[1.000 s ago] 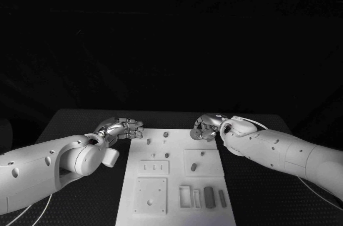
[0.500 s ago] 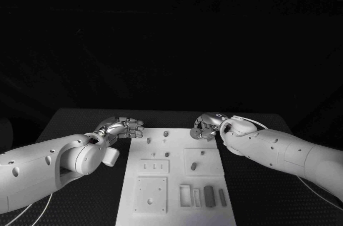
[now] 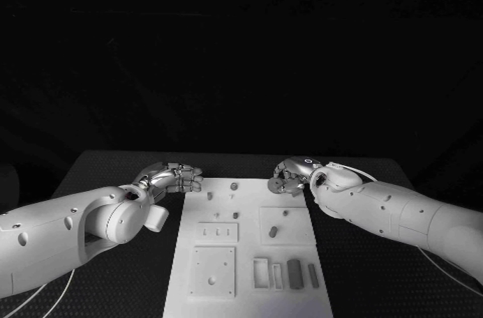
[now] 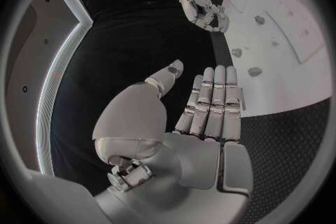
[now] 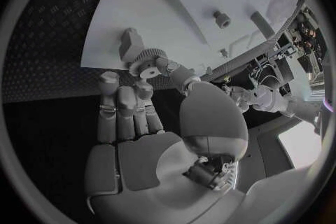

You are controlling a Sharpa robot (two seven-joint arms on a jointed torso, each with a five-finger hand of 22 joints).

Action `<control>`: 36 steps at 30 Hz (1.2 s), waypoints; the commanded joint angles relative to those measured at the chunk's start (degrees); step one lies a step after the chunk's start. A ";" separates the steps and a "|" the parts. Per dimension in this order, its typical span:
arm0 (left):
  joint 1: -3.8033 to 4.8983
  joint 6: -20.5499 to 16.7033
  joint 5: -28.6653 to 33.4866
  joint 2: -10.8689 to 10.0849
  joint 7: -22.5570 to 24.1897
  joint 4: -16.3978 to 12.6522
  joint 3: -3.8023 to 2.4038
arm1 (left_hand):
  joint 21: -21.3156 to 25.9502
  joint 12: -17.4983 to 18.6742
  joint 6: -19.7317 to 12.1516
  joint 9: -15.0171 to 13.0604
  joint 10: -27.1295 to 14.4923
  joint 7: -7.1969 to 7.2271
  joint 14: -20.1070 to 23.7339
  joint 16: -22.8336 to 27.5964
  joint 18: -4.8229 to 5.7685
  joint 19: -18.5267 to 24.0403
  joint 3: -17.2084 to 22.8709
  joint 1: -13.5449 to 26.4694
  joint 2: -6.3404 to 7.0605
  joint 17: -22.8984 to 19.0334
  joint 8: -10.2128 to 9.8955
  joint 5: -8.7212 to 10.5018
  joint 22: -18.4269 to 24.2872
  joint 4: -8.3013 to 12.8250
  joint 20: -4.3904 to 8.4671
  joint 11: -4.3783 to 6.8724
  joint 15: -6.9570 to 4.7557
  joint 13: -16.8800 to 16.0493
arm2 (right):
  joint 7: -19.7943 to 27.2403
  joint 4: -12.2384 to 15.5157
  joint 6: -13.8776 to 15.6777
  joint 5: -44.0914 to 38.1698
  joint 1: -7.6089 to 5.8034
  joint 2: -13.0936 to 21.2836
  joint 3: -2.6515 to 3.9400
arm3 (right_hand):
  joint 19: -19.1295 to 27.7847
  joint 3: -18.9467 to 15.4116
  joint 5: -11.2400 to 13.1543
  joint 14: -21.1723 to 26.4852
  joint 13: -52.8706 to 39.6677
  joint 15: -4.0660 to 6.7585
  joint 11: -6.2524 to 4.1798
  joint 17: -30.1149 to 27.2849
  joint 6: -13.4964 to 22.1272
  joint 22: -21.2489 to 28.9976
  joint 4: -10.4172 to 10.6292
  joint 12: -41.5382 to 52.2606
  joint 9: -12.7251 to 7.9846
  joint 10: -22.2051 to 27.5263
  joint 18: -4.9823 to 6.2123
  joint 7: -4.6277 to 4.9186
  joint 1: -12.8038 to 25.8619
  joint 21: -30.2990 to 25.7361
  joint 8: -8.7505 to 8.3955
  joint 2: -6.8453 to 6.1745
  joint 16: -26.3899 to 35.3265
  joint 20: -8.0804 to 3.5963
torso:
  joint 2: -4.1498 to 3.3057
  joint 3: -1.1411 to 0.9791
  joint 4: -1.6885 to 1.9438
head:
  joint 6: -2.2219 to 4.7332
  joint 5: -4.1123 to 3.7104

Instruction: Assemble the parts on the task board

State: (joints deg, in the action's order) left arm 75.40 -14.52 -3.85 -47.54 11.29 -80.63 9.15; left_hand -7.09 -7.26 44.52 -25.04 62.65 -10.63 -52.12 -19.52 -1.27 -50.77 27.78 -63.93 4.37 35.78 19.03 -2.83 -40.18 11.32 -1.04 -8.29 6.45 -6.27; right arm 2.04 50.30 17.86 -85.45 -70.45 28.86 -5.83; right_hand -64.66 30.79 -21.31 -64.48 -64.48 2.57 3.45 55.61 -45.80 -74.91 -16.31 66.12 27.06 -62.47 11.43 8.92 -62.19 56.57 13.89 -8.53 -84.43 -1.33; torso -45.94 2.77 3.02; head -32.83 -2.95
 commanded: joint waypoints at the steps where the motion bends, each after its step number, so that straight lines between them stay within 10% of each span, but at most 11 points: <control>1: 0.06 0.89 -0.15 0.00 0.23 -0.15 -0.04 | 0.28 0.35 0.14 0.08 0.45 -0.20 -0.11 0.24 0.27 -0.19 0.01 0.37 0.01 0.10 -0.18 -0.07 -0.06 0.36 -0.10 0.02 0.41 0.06 | -1.44 -0.22 -4.44 -2.23 1.18 -0.12 -0.72 | 0.08 0.43 -0.28 -0.02 0.10 0.42 -0.38 -0.09 -1.90 -1.10 -0.20 0.38 0.33 -0.01 3.57 0.62 -0.88 0.25 0.48 0.37 -0.30 -0.39 | 0.06 0.04 -0.01 | -0.12 0.01; 20: 0.06 1.13 -0.19 -0.16 -0.12 -0.35 -0.04 | 0.31 0.43 0.13 0.10 0.44 -0.19 -0.13 0.30 0.29 -0.22 -0.03 0.57 0.00 0.16 -0.19 -0.07 -0.08 0.34 -0.13 0.03 0.45 0.07 | -1.76 0.49 -6.38 -1.22 1.18 0.06 -0.81 | -0.49 0.86 -0.25 -0.66 0.76 2.48 -2.60 -0.65 -7.82 -1.06 0.66 0.33 2.48 -1.34 3.57 -1.69 1.65 0.70 3.97 2.48 -0.59 -0.65 | 0.08 0.09 0.03 | -0.38 -0.07; 36: 0.07 1.08 -0.19 -0.39 -0.17 -0.54 -0.04 | 0.35 0.49 0.12 0.11 0.43 -0.18 -0.12 0.36 0.28 -0.21 -0.02 0.64 0.00 0.20 -0.19 -0.07 -0.09 0.37 -0.13 0.03 0.46 0.08 | -3.48 3.38 -1.33 -3.61 0.49 1.10 -0.78 | -1.45 1.14 -0.25 -2.57 1.05 2.99 -3.08 0.38 -8.45 -1.01 0.86 0.36 3.14 -2.64 3.57 -2.15 2.49 1.13 4.25 3.02 -1.04 -1.24 | 0.11 0.14 0.00 | -0.17 -0.06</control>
State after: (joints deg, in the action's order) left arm 75.41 -14.26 -3.86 -47.90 10.84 -80.99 9.15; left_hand -7.09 -7.04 44.52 -24.99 62.65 -10.63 -52.12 -19.52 -1.27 -50.77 27.78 -63.93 4.37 35.93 19.03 -2.83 -40.18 11.31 -1.04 -8.29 6.45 -6.28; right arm -0.07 53.29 18.43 -86.60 -70.49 29.98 -6.22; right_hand -65.94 31.63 -21.30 -66.52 -63.48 5.59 0.35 55.92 -50.26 -74.90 -15.57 66.33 27.91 -64.75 11.72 4.57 -60.01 57.45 16.02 -5.56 -85.23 -2.36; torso -45.82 2.85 2.99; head -33.10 -2.94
